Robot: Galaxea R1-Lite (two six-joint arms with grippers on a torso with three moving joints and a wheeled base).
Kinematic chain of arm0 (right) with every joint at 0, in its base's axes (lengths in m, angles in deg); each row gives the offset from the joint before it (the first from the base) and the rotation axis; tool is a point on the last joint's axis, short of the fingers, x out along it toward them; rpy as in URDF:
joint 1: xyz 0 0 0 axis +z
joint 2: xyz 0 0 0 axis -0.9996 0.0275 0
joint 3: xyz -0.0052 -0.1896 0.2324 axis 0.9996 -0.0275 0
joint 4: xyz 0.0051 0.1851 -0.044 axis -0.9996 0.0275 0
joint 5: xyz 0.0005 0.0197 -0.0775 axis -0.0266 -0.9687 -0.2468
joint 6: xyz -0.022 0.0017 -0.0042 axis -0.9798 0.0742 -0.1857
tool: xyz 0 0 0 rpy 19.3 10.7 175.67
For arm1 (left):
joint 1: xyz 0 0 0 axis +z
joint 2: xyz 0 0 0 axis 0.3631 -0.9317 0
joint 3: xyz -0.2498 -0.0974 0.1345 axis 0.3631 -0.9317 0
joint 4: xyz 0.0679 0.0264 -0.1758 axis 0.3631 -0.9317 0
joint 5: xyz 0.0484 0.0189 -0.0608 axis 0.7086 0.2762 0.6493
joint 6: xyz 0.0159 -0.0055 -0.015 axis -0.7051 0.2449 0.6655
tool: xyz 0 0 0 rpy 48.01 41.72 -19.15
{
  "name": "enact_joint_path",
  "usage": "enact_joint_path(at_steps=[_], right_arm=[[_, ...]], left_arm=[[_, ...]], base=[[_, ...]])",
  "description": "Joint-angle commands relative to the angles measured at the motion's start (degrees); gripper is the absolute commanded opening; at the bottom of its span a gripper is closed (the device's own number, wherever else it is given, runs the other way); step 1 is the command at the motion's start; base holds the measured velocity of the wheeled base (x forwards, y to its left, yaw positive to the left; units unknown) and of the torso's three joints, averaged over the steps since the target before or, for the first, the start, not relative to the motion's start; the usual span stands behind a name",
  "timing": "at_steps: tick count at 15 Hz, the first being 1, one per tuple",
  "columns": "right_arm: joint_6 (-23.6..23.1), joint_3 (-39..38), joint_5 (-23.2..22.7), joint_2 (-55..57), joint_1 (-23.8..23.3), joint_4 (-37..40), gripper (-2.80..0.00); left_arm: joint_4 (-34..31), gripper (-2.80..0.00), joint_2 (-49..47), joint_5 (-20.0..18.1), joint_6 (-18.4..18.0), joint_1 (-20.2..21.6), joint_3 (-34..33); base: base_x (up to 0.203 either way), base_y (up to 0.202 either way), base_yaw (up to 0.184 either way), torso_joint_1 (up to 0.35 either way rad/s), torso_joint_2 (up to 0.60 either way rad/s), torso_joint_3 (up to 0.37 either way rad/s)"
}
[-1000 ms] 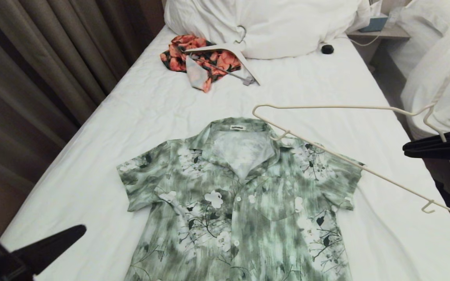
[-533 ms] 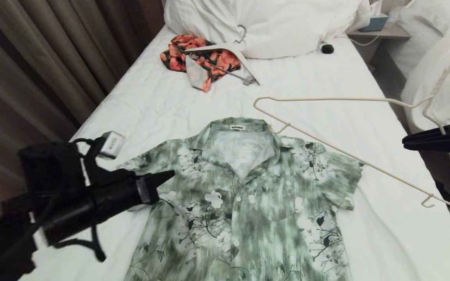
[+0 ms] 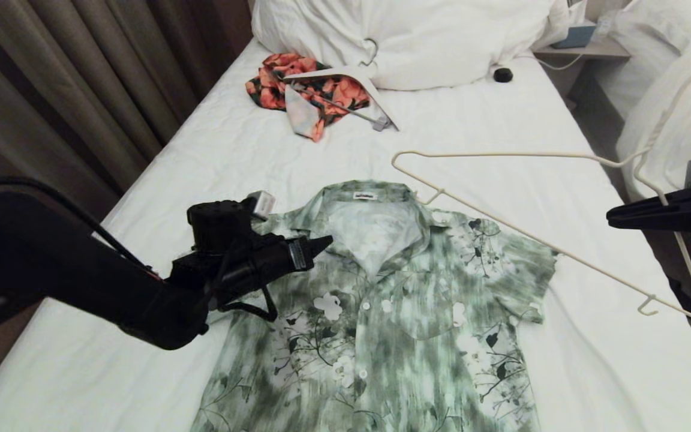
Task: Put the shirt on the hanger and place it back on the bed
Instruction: Hook one side of the shirt onto the hanger
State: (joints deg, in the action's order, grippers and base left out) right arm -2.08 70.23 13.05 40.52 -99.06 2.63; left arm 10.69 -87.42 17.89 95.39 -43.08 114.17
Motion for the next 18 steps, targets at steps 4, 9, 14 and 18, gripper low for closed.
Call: enact_joint_path(at_steps=[4, 9, 14, 18], right_arm=[[-0.5, 0.3, -0.3, 1.0, 0.1, 0.1, -2.80], [-0.5, 0.2, -0.3, 1.2, 0.2, 0.1, -2.80], [-0.5, 0.2, -0.3, 1.9, 0.5, 0.1, -2.80], [-0.5, 0.5, -0.1, 2.7, 1.2, 0.1, -2.80]], left_arm=[[0.2, 0.00, -6.1, -0.3, 0.1, 1.3, 3.3], [-0.3, 0.00, -9.3, -0.3, 0.1, 1.0, 9.3], [-1.2, 0.00, -10.7, -0.4, 0.2, 0.0, 12.2], [-1.1, 0.00, -11.8, -0.3, 0.5, -0.4, 13.9]], base=[[0.000, 0.000, 0.000, 0.000, 0.00, 0.000], [0.000, 0.000, 0.000, 0.000, 0.00, 0.000], [0.000, 0.000, 0.000, 0.000, 0.00, 0.000], [0.000, 0.000, 0.000, 0.000, 0.00, 0.000]])
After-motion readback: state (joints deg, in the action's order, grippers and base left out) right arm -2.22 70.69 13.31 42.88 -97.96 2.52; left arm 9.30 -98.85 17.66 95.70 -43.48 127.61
